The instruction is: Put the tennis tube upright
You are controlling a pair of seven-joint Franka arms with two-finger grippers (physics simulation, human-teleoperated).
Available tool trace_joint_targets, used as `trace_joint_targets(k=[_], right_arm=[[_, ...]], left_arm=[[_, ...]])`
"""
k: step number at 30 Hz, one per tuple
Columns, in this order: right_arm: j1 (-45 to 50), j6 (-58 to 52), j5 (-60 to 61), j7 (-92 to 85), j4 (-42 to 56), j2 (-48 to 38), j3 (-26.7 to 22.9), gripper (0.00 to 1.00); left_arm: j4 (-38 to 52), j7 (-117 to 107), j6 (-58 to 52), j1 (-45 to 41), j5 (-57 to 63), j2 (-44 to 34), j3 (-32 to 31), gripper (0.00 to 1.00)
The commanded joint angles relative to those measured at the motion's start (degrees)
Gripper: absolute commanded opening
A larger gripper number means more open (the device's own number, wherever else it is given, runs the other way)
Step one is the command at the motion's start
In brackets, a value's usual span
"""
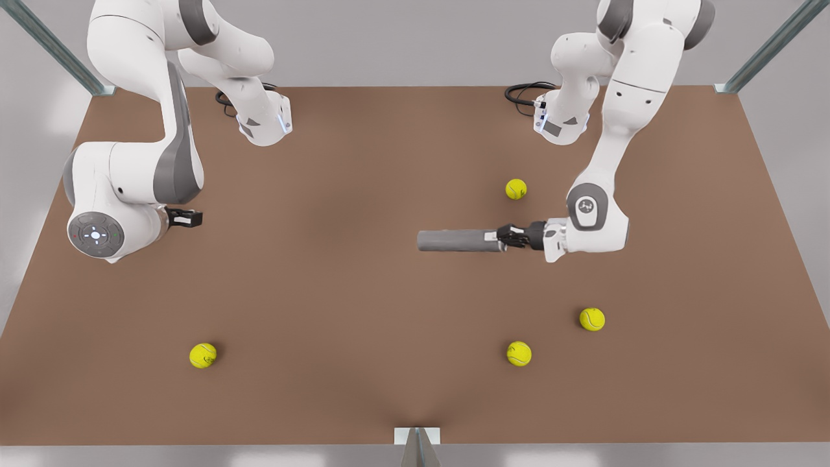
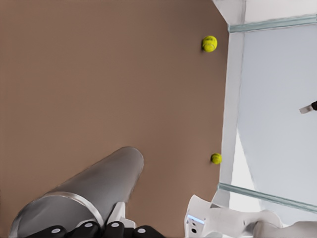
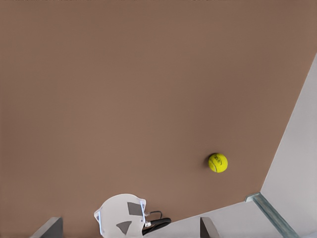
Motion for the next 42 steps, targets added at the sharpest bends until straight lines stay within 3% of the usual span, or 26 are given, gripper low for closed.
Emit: trace_joint_targets(k=[1,21,35,42], right_arm=[[0.0,0.0,0.0,0.0,0.0,0.0,0.0,1.0],[0.0,0.0,-0.1,0.0,-0.1,0.1,0.0,1.0],[0.0,0.0,-0.2,0.0,0.0,0.1,0.0,1.0],[-0.1,0.0,-0.2,0.0,-0.1,0.1,0.0,1.0]], left_arm=[[0.0,-0.5,0.0,0.0,1.9,-0.4,0.4,0.21],[8.3,-8.0,-0.3,0.3,34.5,-8.3,10.9,0.21],[11.7,-21.9,-1.8,0.1,61.2,-13.8,10.9,0.21],[11.6,-28.8,-3.8,-0.3,65.4,-14.1,9.9,0.21]])
